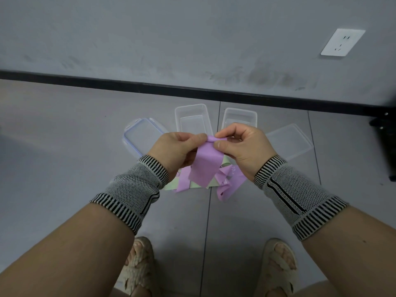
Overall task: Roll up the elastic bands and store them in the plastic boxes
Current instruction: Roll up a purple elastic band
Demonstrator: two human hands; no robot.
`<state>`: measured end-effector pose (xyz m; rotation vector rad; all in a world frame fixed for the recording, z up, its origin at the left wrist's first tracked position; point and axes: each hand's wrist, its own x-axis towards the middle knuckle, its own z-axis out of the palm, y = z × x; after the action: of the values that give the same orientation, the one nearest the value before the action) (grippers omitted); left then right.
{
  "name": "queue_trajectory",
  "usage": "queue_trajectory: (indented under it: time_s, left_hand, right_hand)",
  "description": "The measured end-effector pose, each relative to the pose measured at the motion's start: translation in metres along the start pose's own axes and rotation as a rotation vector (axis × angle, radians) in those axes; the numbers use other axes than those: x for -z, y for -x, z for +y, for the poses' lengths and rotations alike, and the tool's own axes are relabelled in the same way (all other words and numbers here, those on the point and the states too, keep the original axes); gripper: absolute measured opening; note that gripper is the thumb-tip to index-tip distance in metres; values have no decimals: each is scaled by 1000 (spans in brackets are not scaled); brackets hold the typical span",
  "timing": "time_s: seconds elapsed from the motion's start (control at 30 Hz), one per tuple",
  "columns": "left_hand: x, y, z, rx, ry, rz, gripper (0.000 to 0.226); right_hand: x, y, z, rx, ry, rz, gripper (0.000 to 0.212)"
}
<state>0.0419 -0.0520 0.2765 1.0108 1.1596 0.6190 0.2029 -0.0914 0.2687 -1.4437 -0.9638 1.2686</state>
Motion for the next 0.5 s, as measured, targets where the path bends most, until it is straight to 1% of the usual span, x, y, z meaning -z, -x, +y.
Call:
queue_trajectory:
  time_s: [0.07, 0.1, 0.13, 0.23, 0.3, 0.4, 0.5]
  left_hand:
    - [2, 1, 0, -85, -39, 16, 25]
    - [2, 1, 0, -126, -68, 31, 11]
    - [3, 1, 0, -164, -103, 46, 6]
    - [3, 1, -1, -290, -200, 46, 8]
    - [2, 2, -1, -332, -260, 50, 13]
    - [1, 6, 0, -347, -266, 49, 14]
    - [-2, 10, 10, -292, -219, 34, 11]
  right_hand:
    - [1, 0, -2, -55, -174, -26, 16]
    - [2, 0, -3, -76, -249, -29, 13]
    - [3, 0, -4, -85, -282, -26, 11]
    - [6, 0, -6, -69, -228, -17, 12]
    - [9, 2, -7, -36, -147, -10, 14]
    - [12, 5, -12, 21, 2, 2, 17]
    - [11, 7, -21, 70, 72, 7, 20]
